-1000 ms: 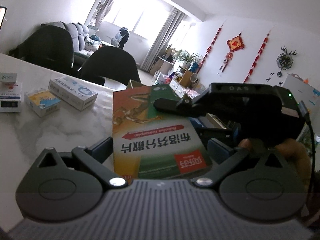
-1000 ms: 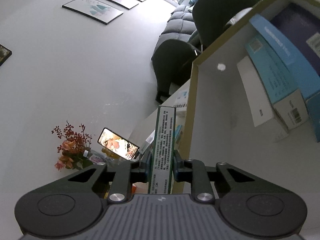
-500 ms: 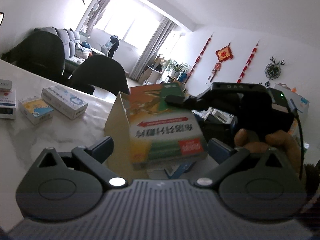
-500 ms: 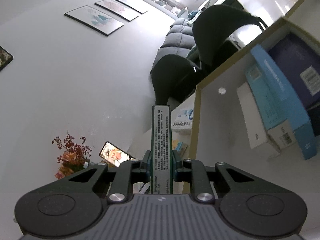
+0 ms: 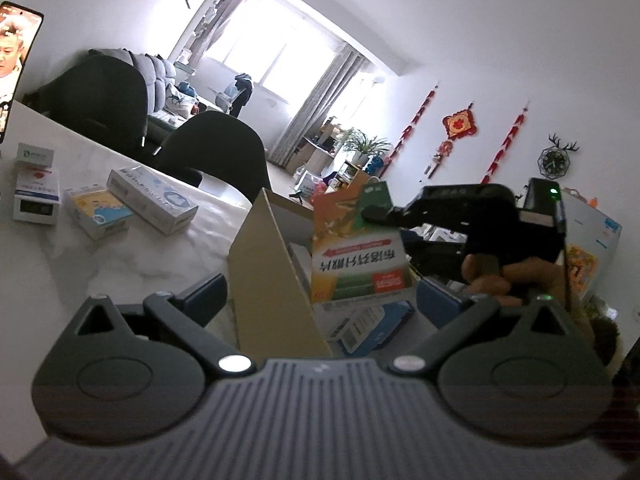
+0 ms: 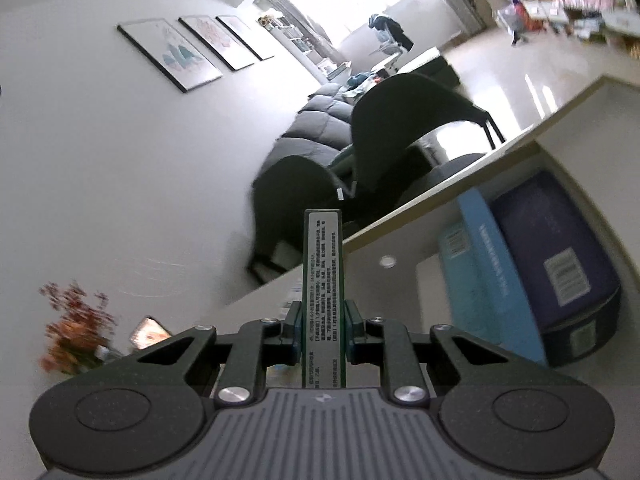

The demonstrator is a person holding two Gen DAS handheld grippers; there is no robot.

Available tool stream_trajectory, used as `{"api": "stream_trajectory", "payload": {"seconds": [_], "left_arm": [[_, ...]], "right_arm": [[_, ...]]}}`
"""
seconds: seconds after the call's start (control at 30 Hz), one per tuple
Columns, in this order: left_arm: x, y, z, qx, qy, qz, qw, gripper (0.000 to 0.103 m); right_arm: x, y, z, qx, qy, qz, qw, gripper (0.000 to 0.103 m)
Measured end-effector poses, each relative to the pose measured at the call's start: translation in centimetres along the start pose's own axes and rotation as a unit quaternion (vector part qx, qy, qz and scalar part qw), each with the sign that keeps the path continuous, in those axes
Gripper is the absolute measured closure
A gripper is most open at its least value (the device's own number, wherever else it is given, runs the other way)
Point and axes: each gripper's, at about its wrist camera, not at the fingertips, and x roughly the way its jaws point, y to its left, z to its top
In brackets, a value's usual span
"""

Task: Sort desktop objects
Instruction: 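Lower the medicine box upright into the cardboard box beside the blue boxes, then open the right tool and release the medicine box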

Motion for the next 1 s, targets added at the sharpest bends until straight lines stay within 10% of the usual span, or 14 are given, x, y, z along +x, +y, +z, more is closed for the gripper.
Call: {"api": "stream_trajectory", "payload": {"seconds": [0.4,1.0], "left_arm": [[-0.7,1.1,-0.1,-0.006,0.005,0.024,0.9997,0.001],[-0.5,2.3,0.2,-0.015,0.030,0.074,0.9967,0.001]], "right_arm": [[8.8,2.3,-1.8,-0.138,0.050,-0.131,0.980,0.081],[15.7,3.5,-2.2,-0.228,0.106,-0.212,0.944,0.080]]}}
